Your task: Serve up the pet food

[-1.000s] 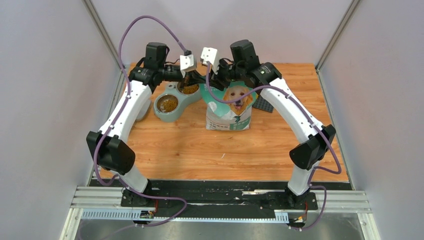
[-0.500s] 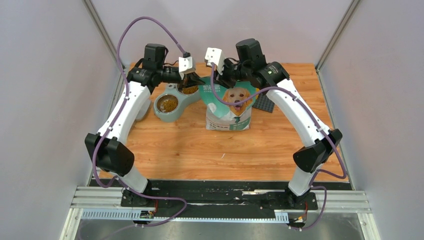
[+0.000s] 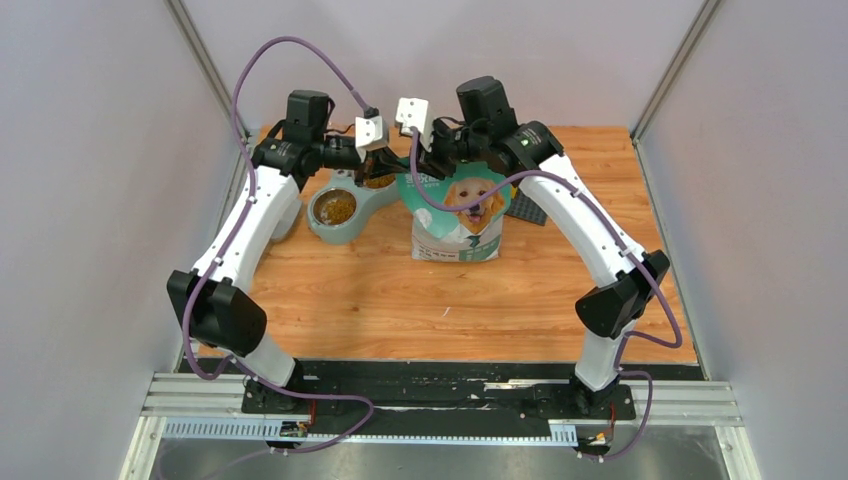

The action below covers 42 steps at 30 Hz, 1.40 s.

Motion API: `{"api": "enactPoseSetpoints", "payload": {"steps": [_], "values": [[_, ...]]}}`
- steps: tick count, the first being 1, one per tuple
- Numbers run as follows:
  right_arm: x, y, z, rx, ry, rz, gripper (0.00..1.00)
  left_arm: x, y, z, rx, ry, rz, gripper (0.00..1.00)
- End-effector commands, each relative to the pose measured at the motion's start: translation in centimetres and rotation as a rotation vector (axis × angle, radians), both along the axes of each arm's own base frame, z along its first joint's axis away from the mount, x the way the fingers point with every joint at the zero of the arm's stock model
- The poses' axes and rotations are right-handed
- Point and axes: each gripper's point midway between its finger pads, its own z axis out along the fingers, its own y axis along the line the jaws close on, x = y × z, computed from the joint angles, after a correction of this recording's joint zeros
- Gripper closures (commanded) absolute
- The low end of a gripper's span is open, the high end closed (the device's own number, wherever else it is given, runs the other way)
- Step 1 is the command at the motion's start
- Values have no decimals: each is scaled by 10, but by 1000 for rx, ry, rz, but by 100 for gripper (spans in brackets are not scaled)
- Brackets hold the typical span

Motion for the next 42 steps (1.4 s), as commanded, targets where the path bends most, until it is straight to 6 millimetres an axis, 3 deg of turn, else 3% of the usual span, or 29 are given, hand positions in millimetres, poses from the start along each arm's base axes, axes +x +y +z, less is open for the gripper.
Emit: {"api": "enactPoseSetpoints", "payload": {"steps": [1,8,16,22,28,42], "values": [[1,10,7,23,-35,37,75,-9,7,33,-41,-96,8,96],[-5,0,10,-9,-54,26,100,-5,8,33,-36,-101,24,100],[0,-39,8,-147,-192,-63,100,4,27,27,-27,-117,53,100],[13,-75,22,-229,-302,-167,100,6,40,16,17,-119,91,100],[21,-115,26,-303,-356,-261,100,7,44,13,25,-120,101,100],[15,-197,32,-348,-354,-430,100,11,44,19,14,-126,100,100]]}}
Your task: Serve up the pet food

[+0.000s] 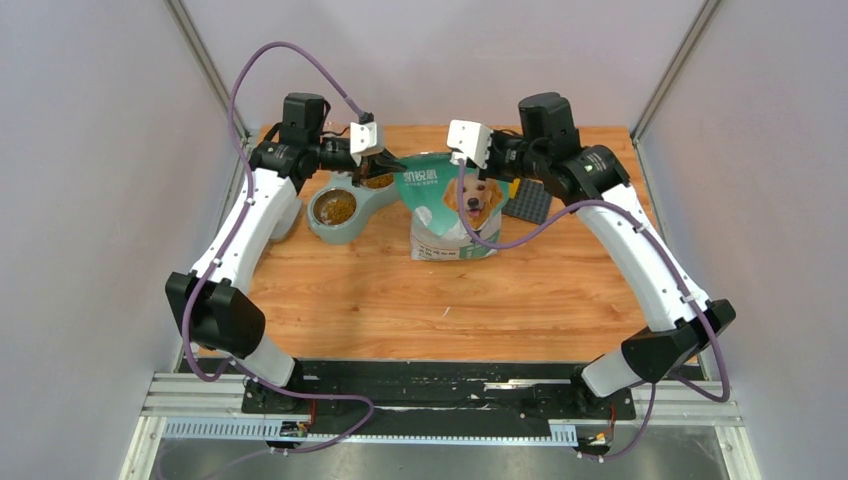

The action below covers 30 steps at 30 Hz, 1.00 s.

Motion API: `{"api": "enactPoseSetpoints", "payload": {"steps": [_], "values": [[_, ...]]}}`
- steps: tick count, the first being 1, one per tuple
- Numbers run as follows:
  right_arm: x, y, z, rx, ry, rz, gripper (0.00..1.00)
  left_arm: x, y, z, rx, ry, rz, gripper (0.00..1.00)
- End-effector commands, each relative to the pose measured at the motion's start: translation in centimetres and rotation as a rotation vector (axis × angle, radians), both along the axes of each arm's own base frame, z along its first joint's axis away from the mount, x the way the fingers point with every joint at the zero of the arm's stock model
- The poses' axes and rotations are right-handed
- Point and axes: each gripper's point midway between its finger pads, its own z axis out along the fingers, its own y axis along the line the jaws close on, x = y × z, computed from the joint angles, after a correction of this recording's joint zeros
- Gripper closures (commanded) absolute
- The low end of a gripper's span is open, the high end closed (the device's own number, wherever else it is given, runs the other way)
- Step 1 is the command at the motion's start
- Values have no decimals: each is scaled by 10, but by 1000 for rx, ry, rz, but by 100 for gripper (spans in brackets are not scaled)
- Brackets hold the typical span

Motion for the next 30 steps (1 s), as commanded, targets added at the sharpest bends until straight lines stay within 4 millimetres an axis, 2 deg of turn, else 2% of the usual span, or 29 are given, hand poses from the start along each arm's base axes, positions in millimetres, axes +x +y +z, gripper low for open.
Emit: {"api": "enactPoseSetpoints", "payload": {"steps": [1,6,8,13,18,19,20,21,22,23,24,25,26,28,30], "values": [[12,-93,26,-90,-107,-290,100,6,34,22,6,-49,103,100],[8,-125,34,-83,-114,-369,100,3,29,28,-30,-35,70,100],[5,-130,37,-67,-112,-380,100,2,27,30,-41,-28,58,100],[-9,-118,53,31,-102,-310,100,-1,22,36,-58,-22,39,100],[-12,-111,58,89,-84,-298,100,-1,19,40,-69,-23,40,100],[-12,-109,59,104,-80,-294,100,0,18,42,-76,-18,46,93],[-11,-105,63,133,-83,-290,95,0,18,45,-80,-18,54,89],[-10,-101,68,175,-88,-286,80,1,17,47,-90,-13,60,77],[-9,-95,72,224,-89,-277,59,-1,15,50,-96,-20,59,67],[-9,-88,78,278,-93,-261,40,-1,13,52,-109,-19,63,52],[-12,-80,84,330,-89,-235,27,-3,12,56,-118,-28,61,47],[-14,-71,91,386,-85,-201,11,-3,10,57,-129,-26,60,38],[-20,-60,97,445,-60,-157,2,-6,9,60,-137,-35,52,36],[-30,-39,108,527,-16,-52,0,-8,8,61,-150,-32,45,33],[-36,-20,116,588,52,37,0,-8,8,61,-150,-29,41,35]]}}
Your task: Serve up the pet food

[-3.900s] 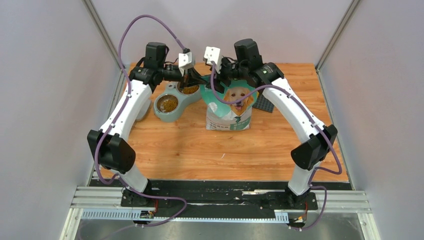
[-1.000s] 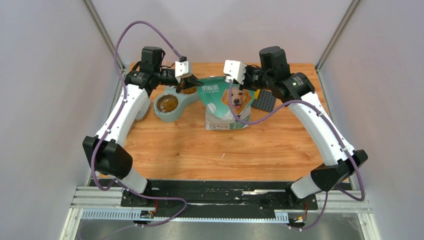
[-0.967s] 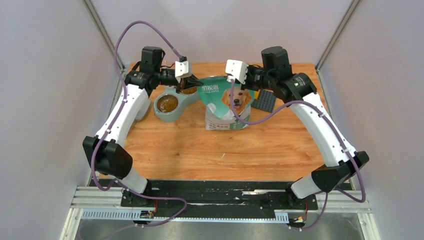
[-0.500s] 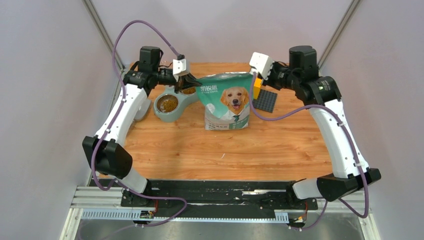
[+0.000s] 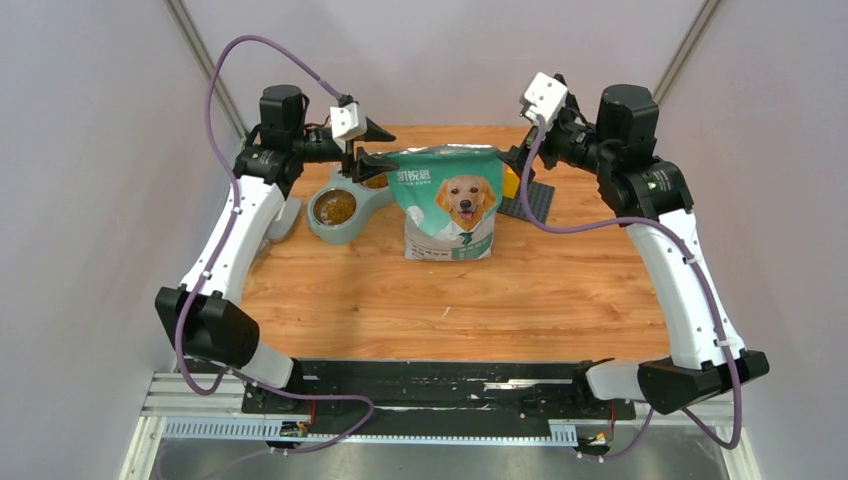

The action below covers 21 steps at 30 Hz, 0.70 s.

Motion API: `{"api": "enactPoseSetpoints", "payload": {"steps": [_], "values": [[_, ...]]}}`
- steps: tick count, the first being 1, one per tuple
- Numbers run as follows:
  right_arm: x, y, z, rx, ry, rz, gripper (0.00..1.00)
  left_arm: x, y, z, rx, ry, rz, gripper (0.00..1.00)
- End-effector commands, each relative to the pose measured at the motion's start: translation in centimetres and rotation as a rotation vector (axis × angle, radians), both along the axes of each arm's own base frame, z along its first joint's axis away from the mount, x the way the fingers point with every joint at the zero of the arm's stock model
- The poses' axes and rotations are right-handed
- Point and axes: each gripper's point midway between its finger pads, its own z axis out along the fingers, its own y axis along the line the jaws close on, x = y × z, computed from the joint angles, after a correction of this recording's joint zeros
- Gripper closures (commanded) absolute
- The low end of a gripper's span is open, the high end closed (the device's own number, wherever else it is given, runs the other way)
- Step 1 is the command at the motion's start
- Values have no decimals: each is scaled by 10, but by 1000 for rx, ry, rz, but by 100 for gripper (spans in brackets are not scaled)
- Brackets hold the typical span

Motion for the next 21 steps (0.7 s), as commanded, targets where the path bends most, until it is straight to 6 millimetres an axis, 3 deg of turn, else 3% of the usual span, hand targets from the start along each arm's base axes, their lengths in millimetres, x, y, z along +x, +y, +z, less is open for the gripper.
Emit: {"api": "enactPoseSetpoints", "payload": {"steps": [1,6,11,16,21], "values": [[-26,56,52,253,15,276,1,-13,-3,25,-40,-50,-25,38],[-12,103,44,257,80,308,2,-10,0,10,10,-34,-23,44],[-8,143,12,141,135,372,4,-2,4,-3,65,5,13,43],[4,158,-8,65,178,434,20,-1,5,-6,82,21,11,42],[6,166,-26,-8,142,505,39,-1,3,-10,79,27,-15,59]]}}
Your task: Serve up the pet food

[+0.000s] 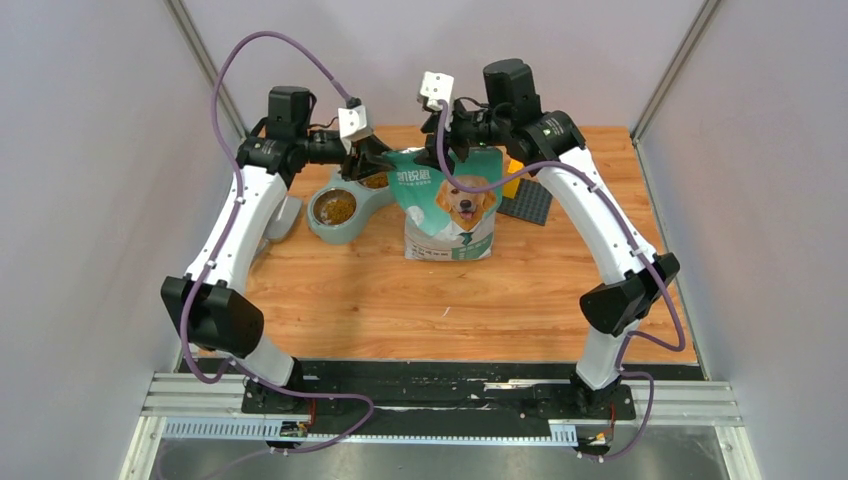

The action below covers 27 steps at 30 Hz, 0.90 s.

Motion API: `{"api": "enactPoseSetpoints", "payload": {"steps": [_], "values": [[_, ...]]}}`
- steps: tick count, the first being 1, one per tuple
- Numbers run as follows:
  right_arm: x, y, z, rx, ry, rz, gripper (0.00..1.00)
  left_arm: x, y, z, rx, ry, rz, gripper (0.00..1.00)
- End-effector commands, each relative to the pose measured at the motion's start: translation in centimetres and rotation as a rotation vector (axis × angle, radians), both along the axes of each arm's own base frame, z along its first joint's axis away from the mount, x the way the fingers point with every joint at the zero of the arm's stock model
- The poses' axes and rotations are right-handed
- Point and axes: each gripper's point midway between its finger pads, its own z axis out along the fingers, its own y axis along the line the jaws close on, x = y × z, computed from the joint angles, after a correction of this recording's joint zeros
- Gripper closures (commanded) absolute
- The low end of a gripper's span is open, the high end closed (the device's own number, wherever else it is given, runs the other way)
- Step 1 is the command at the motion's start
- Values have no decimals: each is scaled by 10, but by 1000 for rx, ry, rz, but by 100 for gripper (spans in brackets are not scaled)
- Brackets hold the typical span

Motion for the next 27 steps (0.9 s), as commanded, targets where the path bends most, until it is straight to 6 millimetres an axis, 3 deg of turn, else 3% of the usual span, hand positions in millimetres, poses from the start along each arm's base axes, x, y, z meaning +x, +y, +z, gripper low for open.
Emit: {"api": "enactPoseSetpoints", "payload": {"steps": [1,7,11,13,15,18,27], "values": [[-12,2,7,-35,-97,108,41,-4,-3,11,-5,-35,-38,62],[-17,11,-3,-57,-127,176,48,-7,-7,17,-33,-44,-82,74],[-14,17,-9,-71,-147,186,75,-9,-10,20,-53,-38,-105,92],[-13,19,-14,-80,-148,187,80,-10,-10,20,-56,-34,-107,93],[-13,20,-18,-87,-148,191,84,-11,-10,19,-58,-28,-110,88],[-12,22,-22,-95,-148,196,84,-14,-11,19,-64,-21,-122,79],[-16,29,-30,-102,-154,222,73,-19,-12,13,-63,-9,-150,80]]}}
